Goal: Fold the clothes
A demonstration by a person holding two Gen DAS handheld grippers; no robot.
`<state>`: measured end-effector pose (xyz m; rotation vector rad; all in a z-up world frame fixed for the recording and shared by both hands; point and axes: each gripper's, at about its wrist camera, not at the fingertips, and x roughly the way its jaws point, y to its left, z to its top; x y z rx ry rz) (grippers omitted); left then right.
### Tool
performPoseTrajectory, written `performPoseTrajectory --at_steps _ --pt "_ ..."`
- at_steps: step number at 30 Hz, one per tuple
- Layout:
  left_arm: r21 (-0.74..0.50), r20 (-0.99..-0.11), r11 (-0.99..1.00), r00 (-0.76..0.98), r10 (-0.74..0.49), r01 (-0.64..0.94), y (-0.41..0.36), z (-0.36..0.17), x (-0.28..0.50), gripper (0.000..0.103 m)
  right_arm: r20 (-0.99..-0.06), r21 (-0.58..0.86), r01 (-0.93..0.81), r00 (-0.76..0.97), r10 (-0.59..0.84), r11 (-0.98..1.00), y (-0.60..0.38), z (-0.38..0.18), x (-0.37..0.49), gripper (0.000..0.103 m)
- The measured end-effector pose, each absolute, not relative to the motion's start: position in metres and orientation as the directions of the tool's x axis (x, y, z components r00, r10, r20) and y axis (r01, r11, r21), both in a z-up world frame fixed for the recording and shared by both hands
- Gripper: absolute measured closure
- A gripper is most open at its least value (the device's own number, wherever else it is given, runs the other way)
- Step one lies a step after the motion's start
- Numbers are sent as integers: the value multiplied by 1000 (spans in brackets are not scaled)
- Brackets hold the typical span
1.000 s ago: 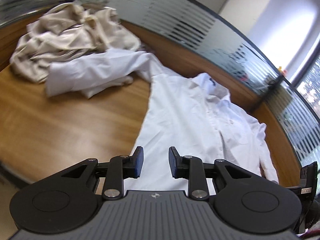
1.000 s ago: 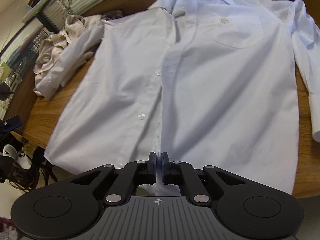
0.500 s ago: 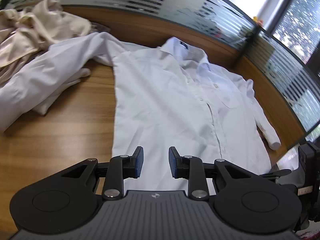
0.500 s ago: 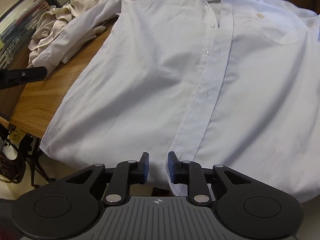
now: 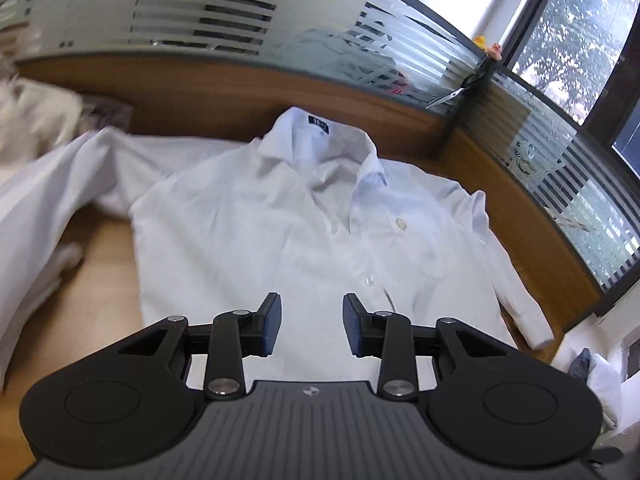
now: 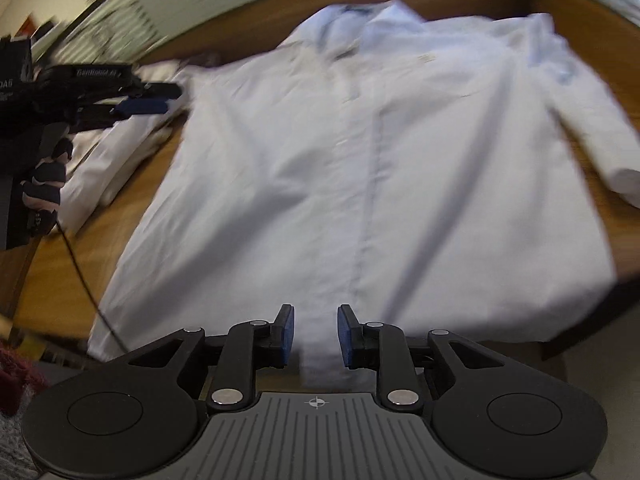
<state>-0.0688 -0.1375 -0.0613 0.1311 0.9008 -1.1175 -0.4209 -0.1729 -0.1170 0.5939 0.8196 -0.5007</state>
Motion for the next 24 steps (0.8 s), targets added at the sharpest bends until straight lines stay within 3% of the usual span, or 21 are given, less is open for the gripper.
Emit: performPoseTrajectory --at_steps 3,7,11,17,24 --pt "-314 -678 481 161 -717 818 -161 -63 -58 62 -775 297 714 568 -278 634 -193 -110 -445 77" --pt "-205 -675 535 277 -684 820 -167 -69 -43 58 -767 284 801 519 -376 527 -223 -106 -470 76" --pt "-171 -695 588 325 -641 791 -149 -82 -24 57 -767 233 855 455 -453 464 -254 -106 -479 66" --pt "-207 -752 693 340 -564 691 -114 -113 2 56 -788 234 886 415 -455 401 -302 -121 -472 66" --pt "-322 -743 747 334 -580 581 -108 -134 12 58 -808 179 844 419 -415 505 -356 -136 -431 64"
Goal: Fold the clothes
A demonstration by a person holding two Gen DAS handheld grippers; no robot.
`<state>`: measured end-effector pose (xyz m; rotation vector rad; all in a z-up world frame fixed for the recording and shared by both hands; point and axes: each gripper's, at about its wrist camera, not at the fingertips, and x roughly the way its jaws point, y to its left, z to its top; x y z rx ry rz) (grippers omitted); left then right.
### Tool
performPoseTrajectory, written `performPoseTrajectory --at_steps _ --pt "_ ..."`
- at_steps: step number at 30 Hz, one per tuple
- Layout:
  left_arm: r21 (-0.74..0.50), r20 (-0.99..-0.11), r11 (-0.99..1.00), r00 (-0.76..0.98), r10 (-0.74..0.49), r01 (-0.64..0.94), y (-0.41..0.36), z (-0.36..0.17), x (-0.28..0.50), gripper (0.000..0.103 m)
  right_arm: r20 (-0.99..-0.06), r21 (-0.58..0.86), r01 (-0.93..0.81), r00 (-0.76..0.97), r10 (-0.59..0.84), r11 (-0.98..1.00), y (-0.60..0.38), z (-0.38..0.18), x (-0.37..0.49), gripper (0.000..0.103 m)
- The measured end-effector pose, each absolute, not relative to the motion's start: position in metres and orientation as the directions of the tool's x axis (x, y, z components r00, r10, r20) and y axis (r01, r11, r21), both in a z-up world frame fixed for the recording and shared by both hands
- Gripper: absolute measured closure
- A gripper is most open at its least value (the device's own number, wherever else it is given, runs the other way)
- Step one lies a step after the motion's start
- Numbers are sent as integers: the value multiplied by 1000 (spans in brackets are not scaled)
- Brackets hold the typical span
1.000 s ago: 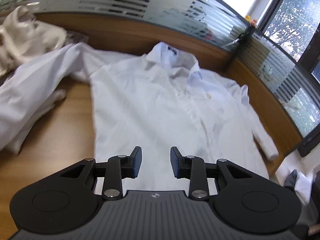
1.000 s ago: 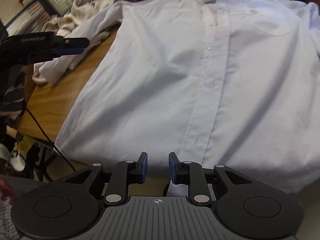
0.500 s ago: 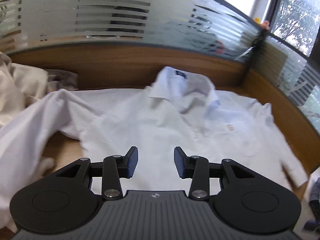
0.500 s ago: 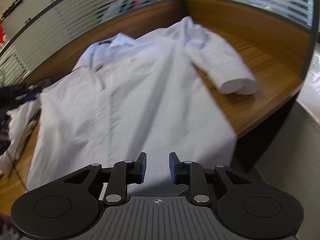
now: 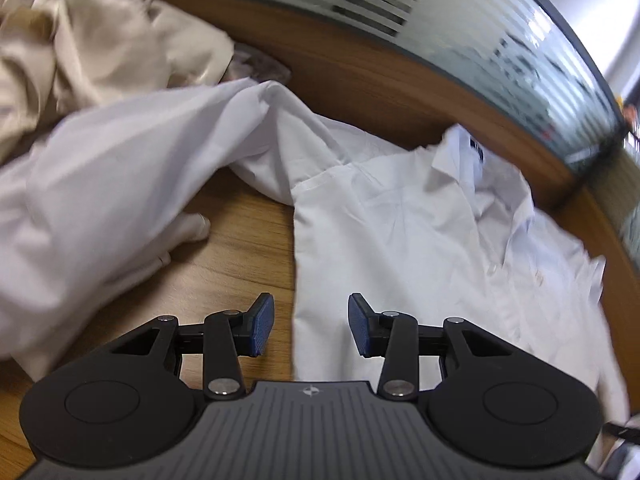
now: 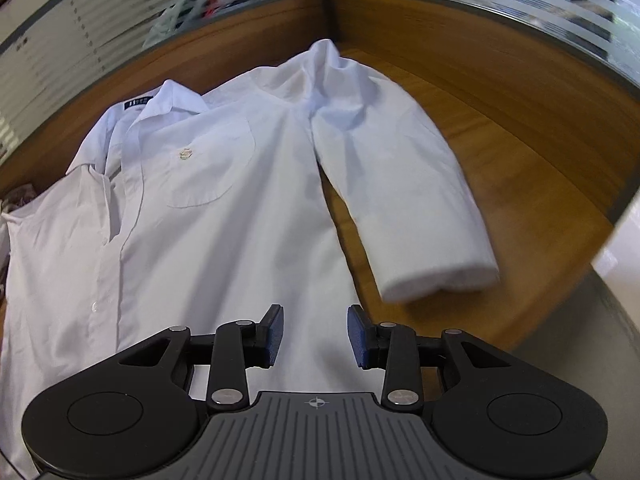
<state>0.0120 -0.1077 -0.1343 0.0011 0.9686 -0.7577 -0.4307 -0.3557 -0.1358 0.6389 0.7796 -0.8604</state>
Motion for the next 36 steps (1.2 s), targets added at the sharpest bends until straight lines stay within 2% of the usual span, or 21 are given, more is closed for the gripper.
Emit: performPoseTrajectory --at_steps 3,6,7,9,11,13,14,18,25,28,31,32,33,34,36 --pt "-351 -742 755 328 -585 554 -116 -139 12 58 -821 150 821 414 -393 551 -380 -144 -412 63" --pt "-317 -767 797 356 -534 514 -126 -145 12 59 -835 132 796 410 -366 591 -403 -151 -397 63" --pt "-309 -774 814 367 -516 492 -127 -148 12 63 -839 133 787 413 -355 603 -410 -152 -393 62" --pt "-297 -785 842 386 -484 451 -128 -153 13 84 -844 139 768 422 -331 625 -425 -156 -385 62" --pt "-286 -788 858 404 -464 427 -127 -155 11 99 -848 148 753 430 -310 641 -435 -159 -380 64" --pt "-276 -788 862 413 -457 426 -126 -155 7 103 -851 157 736 439 -288 658 -440 -158 -375 80" --pt "-264 -790 864 418 -449 430 -127 -153 5 103 -857 158 729 436 -275 666 -442 -158 -372 97" --pt "-212 -802 876 436 -409 433 -128 -147 -6 103 -868 107 691 416 -272 715 -443 -155 -370 101" --pt "-167 -838 916 437 -327 366 -95 -142 -39 103 -888 57 668 374 -268 742 -461 -153 -387 101" --pt "-183 -846 922 423 -324 341 -79 -139 -58 103 -896 19 635 354 -268 773 -461 -154 -391 101" --pt "-255 -812 917 446 -375 307 -70 -130 -69 102 -894 26 612 368 -256 790 -463 -151 -393 100" --pt "-281 -797 913 458 -394 296 -68 -127 -73 100 -893 42 609 379 -244 792 -464 -149 -394 100" --pt "-302 -786 908 464 -410 291 -67 -123 -75 92 -891 53 606 388 -237 794 -466 -148 -395 99" --pt "-310 -780 904 465 -420 295 -70 -120 -73 89 -888 62 605 396 -233 794 -468 -148 -395 99" --pt "-305 -768 897 473 -431 321 -80 -113 -67 71 -883 88 609 414 -221 789 -472 -149 -397 95"
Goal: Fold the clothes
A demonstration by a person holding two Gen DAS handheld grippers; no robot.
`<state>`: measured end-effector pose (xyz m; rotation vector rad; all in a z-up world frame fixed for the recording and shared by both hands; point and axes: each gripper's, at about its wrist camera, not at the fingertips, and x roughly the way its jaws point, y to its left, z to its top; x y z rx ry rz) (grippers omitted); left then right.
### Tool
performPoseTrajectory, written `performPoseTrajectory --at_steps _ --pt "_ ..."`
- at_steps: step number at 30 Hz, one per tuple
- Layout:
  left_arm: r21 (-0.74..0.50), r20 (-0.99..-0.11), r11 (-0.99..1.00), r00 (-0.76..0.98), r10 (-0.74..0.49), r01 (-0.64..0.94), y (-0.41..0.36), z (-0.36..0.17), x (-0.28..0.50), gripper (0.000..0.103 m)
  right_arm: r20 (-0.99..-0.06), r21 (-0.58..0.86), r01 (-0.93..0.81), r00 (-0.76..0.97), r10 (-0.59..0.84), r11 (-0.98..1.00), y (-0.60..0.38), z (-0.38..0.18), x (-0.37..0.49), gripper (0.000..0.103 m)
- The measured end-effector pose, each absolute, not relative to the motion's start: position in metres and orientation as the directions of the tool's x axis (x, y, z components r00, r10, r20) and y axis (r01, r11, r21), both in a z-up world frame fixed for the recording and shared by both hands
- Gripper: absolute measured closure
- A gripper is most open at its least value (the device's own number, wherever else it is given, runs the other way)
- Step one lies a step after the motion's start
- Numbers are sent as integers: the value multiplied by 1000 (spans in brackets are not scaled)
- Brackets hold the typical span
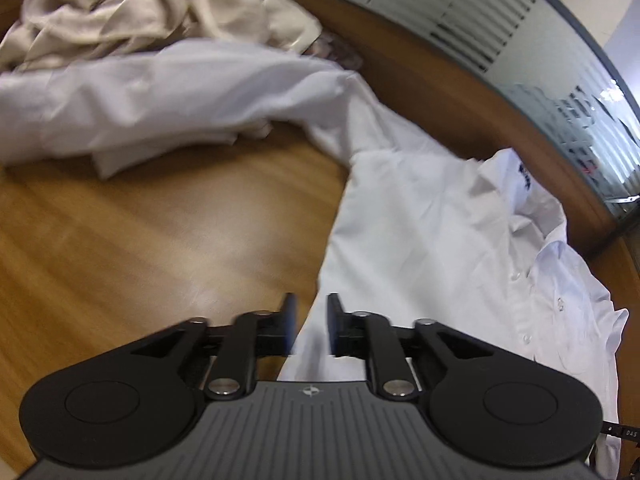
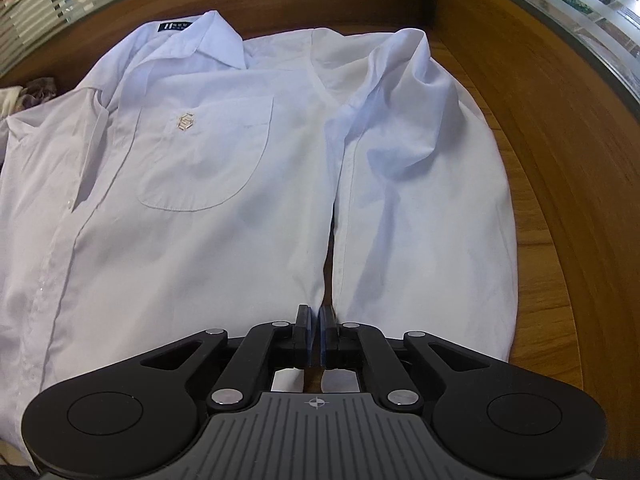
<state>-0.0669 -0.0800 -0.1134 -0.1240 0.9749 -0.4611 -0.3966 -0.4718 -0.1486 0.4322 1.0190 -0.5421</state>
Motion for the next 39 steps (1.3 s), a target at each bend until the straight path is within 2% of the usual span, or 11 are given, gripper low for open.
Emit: performPoseTrajectory --at_steps 1,3,6,8,17,23,24,25,26,29,39 --pt "-302 -764 893 474 -437 335 -86 -110 -62 70 -876 115 616 432 -212 780 -474 -149 -398 94" --pt "-299 -757 886 477 -446 354 -98 -108 -53 66 -859 175 631 473 -196 756 -481 -148 -399 82" --pt "-310 -753 874 465 -465 373 -109 -109 -30 57 -835 247 661 516 -190 708 -493 -146 -394 76" --pt "-309 -750 866 459 -477 394 -116 -113 -14 57 -821 284 684 536 -199 671 -504 -144 -388 72" --pt "-347 -730 831 431 -531 436 -150 -137 57 57 -789 318 743 552 -269 589 -548 -150 -350 72" --pt "-428 -730 841 422 -537 331 -162 -153 79 57 -790 301 742 546 -278 600 -564 -156 -329 75" --pt "-445 -729 840 419 -541 310 -161 -156 80 59 -792 302 740 546 -274 601 -566 -155 -327 83" --pt "-455 -730 838 413 -544 300 -160 -159 79 68 -796 295 742 540 -275 602 -567 -155 -324 88" --pt "-450 -735 838 405 -543 307 -160 -161 78 97 -803 283 746 528 -276 603 -568 -156 -322 97" --pt "-388 -757 859 416 -504 335 -159 -160 67 99 -822 244 753 495 -281 611 -567 -157 -318 97" --pt "-344 -817 903 391 -424 260 -101 -155 2 99 -857 167 723 443 -264 670 -552 -158 -327 97"
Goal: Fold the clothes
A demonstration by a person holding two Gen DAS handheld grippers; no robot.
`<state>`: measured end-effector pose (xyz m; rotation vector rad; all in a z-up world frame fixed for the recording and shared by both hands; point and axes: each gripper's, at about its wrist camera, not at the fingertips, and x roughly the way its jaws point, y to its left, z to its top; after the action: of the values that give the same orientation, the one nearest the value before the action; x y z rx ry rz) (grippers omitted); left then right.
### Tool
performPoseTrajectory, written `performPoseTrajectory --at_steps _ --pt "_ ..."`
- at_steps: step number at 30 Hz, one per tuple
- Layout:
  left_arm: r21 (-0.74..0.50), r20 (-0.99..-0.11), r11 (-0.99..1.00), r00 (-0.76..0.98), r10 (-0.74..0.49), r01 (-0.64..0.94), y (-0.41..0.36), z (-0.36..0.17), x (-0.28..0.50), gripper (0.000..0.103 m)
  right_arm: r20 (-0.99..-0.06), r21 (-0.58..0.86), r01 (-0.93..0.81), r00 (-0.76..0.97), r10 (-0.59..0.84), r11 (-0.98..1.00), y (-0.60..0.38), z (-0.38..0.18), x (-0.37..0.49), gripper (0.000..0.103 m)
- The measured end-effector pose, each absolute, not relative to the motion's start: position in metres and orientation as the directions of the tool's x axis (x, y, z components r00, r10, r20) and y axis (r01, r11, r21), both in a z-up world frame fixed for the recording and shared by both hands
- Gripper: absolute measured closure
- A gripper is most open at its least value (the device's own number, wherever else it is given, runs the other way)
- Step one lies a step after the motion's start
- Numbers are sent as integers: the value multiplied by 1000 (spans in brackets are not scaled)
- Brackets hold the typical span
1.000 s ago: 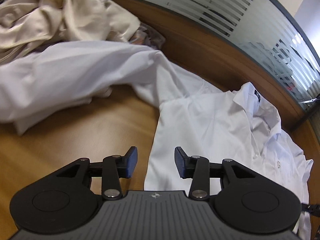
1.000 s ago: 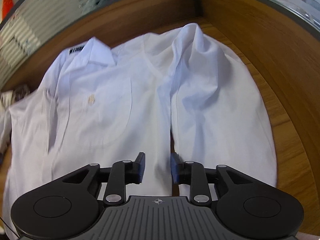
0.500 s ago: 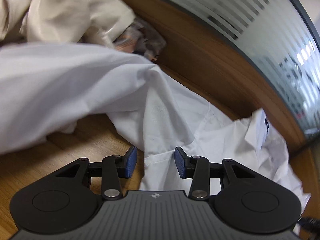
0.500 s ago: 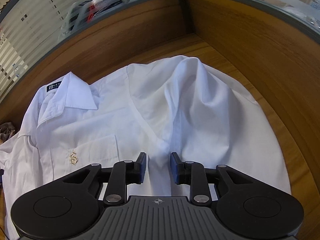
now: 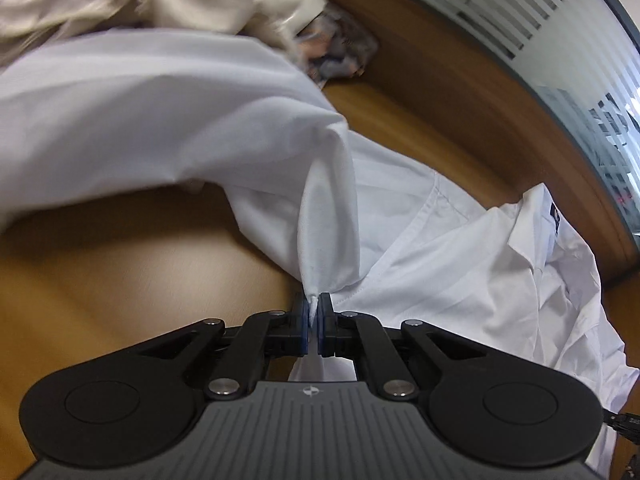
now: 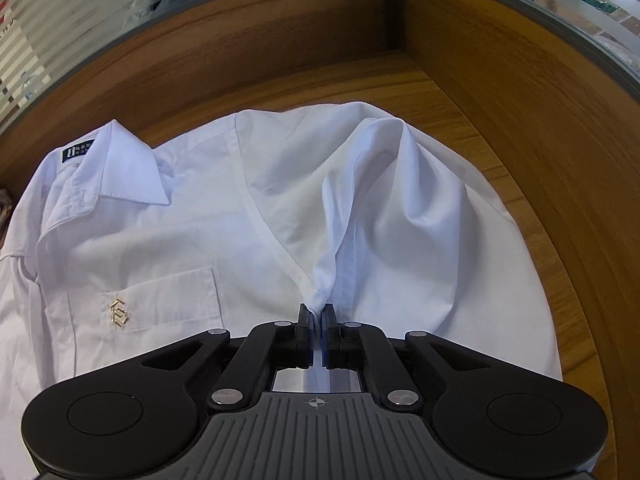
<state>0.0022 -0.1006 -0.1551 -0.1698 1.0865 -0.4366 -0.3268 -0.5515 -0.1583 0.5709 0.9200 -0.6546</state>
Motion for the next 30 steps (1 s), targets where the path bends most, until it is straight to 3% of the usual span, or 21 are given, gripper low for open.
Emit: performPoseTrajectory --at_steps 10,13,14,15,22,30 --pt "-283 -809 912 436 -394 298 -104 -147 -19 96 -877 115 687 410 -252 717 -555 -155 -336 96" --pt "-245 -795 912 471 -382 328 -102 -133 -29 64 -880 106 668 407 -243 737 -553 -146 -335 93" --pt "-233 -789 911 481 -382 341 -101 -127 -33 51 -882 105 662 407 -238 742 -551 -141 -334 88" --pt "-222 -781 906 490 -386 360 -100 -118 -39 49 -883 102 656 406 -236 748 -547 -134 -334 83" --pt "-172 -730 864 527 -435 473 -117 -68 -62 35 -821 132 536 530 -211 834 -500 -81 -312 74" --pt "-232 -747 804 429 -508 548 -186 -85 -40 28 -759 215 359 646 -76 908 -471 -71 -235 73"
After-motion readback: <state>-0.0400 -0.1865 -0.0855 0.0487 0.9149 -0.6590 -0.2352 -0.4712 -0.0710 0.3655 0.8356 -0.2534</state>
